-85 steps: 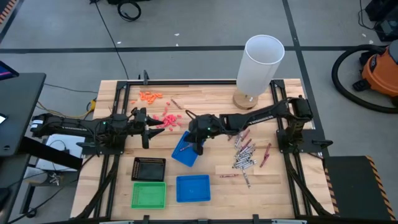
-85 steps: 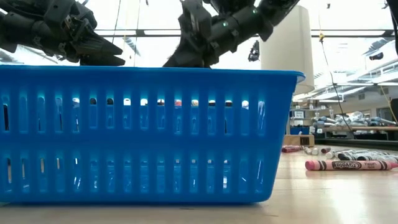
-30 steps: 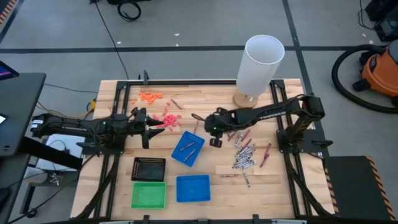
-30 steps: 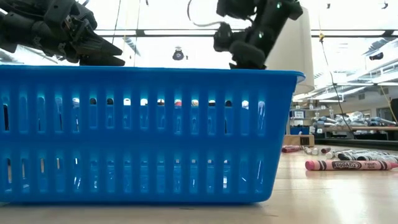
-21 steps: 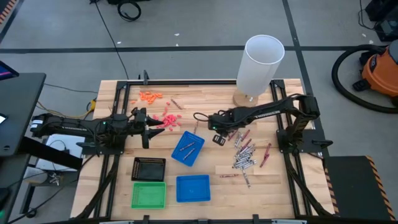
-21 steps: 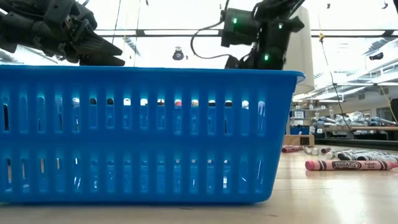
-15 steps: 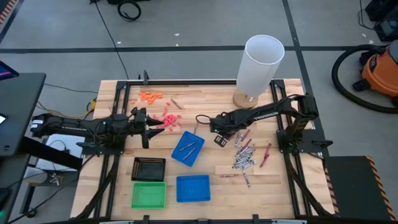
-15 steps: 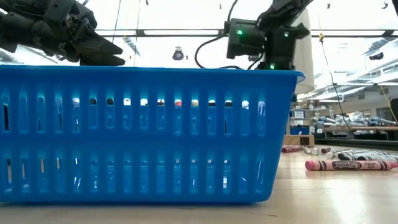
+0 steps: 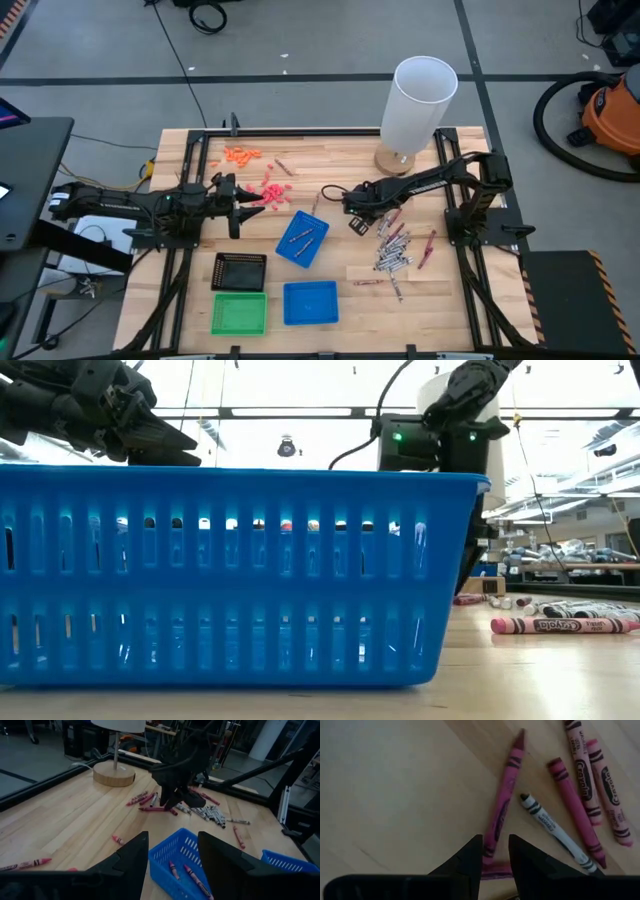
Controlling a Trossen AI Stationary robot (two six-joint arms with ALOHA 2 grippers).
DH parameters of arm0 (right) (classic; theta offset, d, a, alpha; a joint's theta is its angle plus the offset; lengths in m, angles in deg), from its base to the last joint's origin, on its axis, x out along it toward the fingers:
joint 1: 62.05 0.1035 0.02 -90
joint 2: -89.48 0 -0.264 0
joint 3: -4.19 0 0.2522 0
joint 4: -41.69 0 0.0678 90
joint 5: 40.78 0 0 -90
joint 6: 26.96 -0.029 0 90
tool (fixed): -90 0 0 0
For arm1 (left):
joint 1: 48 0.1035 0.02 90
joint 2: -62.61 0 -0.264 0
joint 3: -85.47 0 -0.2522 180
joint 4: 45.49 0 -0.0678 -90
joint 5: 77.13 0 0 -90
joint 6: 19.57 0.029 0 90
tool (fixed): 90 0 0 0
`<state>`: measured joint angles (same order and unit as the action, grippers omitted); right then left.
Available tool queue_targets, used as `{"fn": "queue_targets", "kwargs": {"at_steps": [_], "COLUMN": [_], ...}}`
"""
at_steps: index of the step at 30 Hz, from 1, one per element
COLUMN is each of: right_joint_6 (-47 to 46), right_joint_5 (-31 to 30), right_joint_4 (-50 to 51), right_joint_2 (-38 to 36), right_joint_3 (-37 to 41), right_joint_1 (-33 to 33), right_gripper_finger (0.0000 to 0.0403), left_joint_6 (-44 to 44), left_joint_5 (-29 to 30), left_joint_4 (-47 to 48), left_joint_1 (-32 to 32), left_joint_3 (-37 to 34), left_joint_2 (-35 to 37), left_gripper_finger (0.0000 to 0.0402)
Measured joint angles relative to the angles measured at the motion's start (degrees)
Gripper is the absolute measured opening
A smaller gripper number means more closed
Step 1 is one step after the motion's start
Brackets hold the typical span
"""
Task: Sort crayons
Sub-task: Put the violet crayon into the bottom blue bin
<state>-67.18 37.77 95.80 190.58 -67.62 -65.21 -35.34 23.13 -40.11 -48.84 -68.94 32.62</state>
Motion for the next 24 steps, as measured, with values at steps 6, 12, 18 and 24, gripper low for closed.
{"fn": "queue_targets", "kwargs": {"at_steps": [6, 12, 18, 24], "right_joint_6": [0.84, 0.96, 3.83, 5.09], "right_joint_5": [1.12, 2.86, 3.82, 4.21], "right_joint_4": [-2.87, -4.59, -5.40, -6.52], "right_joint_2": [0.00, -0.37, -0.26, -0.22], "right_joint_3": [1.16, 3.23, 3.45, 3.58], "right_joint_1": [-0.53, -0.73, -0.75, -0.75], "right_gripper_finger": [0.0109, 0.0099, 0.0069, 0.0037], "left_joint_6": [-0.15, -0.13, -0.13, -0.13], "left_joint_5": [0.00, 0.00, 0.00, 0.00], "left_joint_4": [-0.05, -0.30, -0.33, -0.33], "left_joint_1": [0.00, 0.00, 0.00, 0.00], "left_joint_3": [0.00, 0.00, 0.00, 0.00], "left_joint_2": [0.00, 0.00, 0.00, 0.00], "left_gripper_finger": [0.0183, 0.0183, 0.0183, 0.0183]}}
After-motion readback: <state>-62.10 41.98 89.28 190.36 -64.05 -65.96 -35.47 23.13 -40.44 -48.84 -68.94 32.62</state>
